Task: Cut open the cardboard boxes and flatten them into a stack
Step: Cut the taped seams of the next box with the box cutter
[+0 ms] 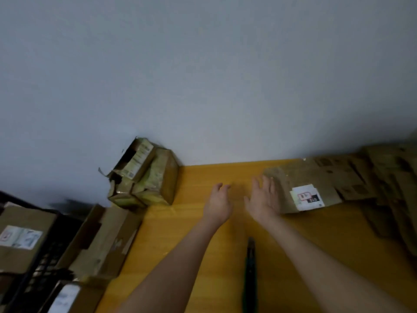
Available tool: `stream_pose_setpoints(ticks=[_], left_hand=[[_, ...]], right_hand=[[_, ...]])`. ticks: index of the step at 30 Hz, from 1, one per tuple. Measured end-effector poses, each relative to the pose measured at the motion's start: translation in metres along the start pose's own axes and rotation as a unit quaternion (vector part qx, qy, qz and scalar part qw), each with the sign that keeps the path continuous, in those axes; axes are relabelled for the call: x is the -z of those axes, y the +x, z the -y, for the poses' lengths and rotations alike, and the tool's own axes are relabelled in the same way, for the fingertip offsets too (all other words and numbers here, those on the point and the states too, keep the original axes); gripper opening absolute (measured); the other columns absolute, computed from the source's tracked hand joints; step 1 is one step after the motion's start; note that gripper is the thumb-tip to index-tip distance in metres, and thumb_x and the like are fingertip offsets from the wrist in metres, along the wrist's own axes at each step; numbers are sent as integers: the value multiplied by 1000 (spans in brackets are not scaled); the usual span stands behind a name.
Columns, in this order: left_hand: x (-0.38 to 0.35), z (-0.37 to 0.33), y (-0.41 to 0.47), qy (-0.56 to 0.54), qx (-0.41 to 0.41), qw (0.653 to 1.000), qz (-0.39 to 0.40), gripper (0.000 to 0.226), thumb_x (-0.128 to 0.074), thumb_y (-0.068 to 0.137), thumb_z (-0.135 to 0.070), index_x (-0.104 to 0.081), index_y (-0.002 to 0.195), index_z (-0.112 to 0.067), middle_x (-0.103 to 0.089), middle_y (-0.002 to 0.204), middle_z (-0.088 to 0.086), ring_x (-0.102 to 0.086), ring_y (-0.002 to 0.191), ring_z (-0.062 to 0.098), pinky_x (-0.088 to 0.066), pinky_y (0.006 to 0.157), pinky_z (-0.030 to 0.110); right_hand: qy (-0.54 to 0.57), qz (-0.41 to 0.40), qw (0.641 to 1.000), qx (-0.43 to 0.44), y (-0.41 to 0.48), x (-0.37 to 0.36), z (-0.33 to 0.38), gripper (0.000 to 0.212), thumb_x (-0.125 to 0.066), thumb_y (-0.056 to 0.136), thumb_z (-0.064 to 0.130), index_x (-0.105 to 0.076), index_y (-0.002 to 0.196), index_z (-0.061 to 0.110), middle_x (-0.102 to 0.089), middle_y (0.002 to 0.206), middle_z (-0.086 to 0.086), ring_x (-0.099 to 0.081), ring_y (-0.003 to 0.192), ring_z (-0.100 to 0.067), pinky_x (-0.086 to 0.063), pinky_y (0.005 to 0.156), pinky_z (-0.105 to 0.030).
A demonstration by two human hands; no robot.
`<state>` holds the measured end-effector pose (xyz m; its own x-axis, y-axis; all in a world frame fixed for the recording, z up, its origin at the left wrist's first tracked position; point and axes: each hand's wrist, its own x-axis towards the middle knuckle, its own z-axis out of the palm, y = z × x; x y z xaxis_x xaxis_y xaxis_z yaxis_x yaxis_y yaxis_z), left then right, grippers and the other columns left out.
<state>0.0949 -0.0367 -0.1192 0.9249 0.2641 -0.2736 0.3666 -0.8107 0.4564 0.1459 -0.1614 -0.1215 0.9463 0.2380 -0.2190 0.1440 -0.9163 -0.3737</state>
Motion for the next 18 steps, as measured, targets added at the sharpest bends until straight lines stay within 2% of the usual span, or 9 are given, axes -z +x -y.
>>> stream_pose_setpoints(ticks=[4,7,9,11,13,15,17,18], left_hand=[[54,70,-18,-22,-69,995,-68,51,-53,92,-12,-43,142,-14,-37,143,8,-43,129,24,-40,102,35],[103,117,-30,-1,-109,978,-179,50,-58,90,-16,-46,137,-11,-47,131,11,-47,121,26,-45,95,38],[140,144,-29,14,-93,960,-263,50,-59,89,-21,-46,136,-10,-49,128,12,-47,118,28,-45,94,39],[174,168,-20,18,-56,949,-310,54,-59,90,-24,-42,139,-8,-47,132,15,-44,121,30,-39,99,39],[201,195,-6,12,-2,954,-300,62,-58,91,-29,-35,144,-6,-40,140,19,-37,129,33,-31,106,40],[220,222,10,-4,52,968,-244,72,-56,93,-34,-23,149,-5,-31,149,21,-28,138,35,-27,111,43],[231,244,25,-10,98,983,-157,72,-53,94,-37,-20,150,-6,-37,146,22,-35,135,37,-34,108,47],[233,252,30,1,110,987,-119,66,-51,95,-38,-25,147,-6,-45,140,21,-43,128,39,-40,103,47]], right_hand=[[13,-5,1000,-11,-20,-37,86,65,-52,95,33,-19,150,21,-9,158,-9,-4,147,-30,-18,116,-38],[49,6,999,-7,-38,-59,155,68,-53,94,29,-17,151,20,-10,157,-11,-8,146,-29,-21,117,-36],[76,4,997,11,-45,-68,199,68,-53,94,31,-17,151,20,-12,157,-11,-12,145,-28,-24,116,-36],[107,3,994,29,-47,-72,235,69,-54,94,34,-19,151,20,-13,156,-11,-15,144,-27,-26,115,-36],[128,3,991,36,-47,-78,259,69,-56,93,36,-21,151,20,-15,156,-10,-18,144,-28,-28,114,-38],[133,0,990,37,-47,-88,272,70,-58,91,35,-22,150,22,-17,155,-9,-20,142,-28,-31,111,-39],[142,4,990,23,-48,-99,275,72,-61,90,34,-22,150,24,-18,154,-7,-24,141,-28,-33,109,-39],[149,4,989,14,-49,-105,275,72,-62,89,34,-23,149,25,-19,154,-7,-26,140,-27,-33,109,-39]])
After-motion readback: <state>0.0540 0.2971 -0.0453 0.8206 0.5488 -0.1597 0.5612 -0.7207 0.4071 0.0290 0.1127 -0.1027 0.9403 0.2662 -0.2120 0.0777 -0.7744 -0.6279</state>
